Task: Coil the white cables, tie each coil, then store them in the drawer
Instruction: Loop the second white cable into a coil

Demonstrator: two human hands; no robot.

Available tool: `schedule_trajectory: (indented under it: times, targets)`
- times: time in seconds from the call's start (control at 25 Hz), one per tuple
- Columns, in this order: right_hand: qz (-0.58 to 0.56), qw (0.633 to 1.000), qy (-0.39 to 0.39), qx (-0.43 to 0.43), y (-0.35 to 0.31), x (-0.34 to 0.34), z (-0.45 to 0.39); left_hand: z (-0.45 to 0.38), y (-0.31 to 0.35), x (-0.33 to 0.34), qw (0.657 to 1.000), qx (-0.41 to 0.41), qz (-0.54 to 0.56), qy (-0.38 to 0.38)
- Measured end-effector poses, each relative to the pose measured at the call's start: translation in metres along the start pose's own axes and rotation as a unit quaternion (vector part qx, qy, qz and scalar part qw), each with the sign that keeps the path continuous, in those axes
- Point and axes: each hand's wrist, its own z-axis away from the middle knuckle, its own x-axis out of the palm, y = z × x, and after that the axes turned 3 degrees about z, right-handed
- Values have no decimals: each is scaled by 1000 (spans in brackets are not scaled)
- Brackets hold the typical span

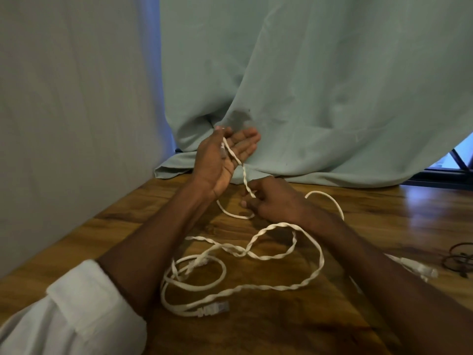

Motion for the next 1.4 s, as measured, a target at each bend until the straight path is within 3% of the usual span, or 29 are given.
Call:
schedule_trajectory:
  times: [0.08, 0.12, 0.2, 0.28, 0.36, 0.48, 0.64, 0.68, 0.76, 0.88, 1.0, 1.12, 1.24, 1.32, 1.4]
  targets:
    - [-39, 999, -6, -30, -3, -2, 3, 0, -11, 1, 983, 4, -186, -2]
    - [-89, 995, -6, -34, -3, -5, 5, 0, -16, 0, 957, 21, -289, -11]
    - [-216, 976, -1, -8, 1, -12, 7, 0, -21, -8, 873, 91, -479, -34]
    - [-328, 944, 4, 41, 8, -20, 7, 0, -20, -18, 814, 125, -563, -68]
    - [-418, 905, 2, 77, 16, -23, 3, 4, -18, -20, 815, 100, -563, -98]
    - [-553, 827, -14, 99, 22, -23, 0, 5, -16, -20, 863, 9, -497, -83]
    - [-739, 668, -20, 87, 27, -29, -4, 6, -15, -22, 878, -48, -474, -57]
    - [-760, 644, -17, 80, 30, -30, -5, 4, -16, -23, 880, -54, -469, -52]
    - [-757, 651, -8, 64, 33, -29, -5, -3, -18, -29, 891, -72, -446, -38]
    - [-736, 673, 14, 75, 38, -25, -5, -11, -20, -37, 935, -144, -323, 15]
    - [-761, 644, 3, 75, 41, -24, -5, -9, -23, -38, 948, -149, -273, 72]
    - [-733, 672, 36, 105, 40, -23, -9, -4, -23, -31, 949, -206, -238, 21]
    - [-697, 694, 94, 152, 44, -20, -17, 3, -9, -21, 944, -283, -151, -84]
    - [-680, 709, 112, 153, 44, -18, -17, 11, -1, -11, 942, -291, -102, -134]
    - [-625, 757, 120, 146, 40, -15, -16, 14, 4, -5, 948, -273, -64, -149]
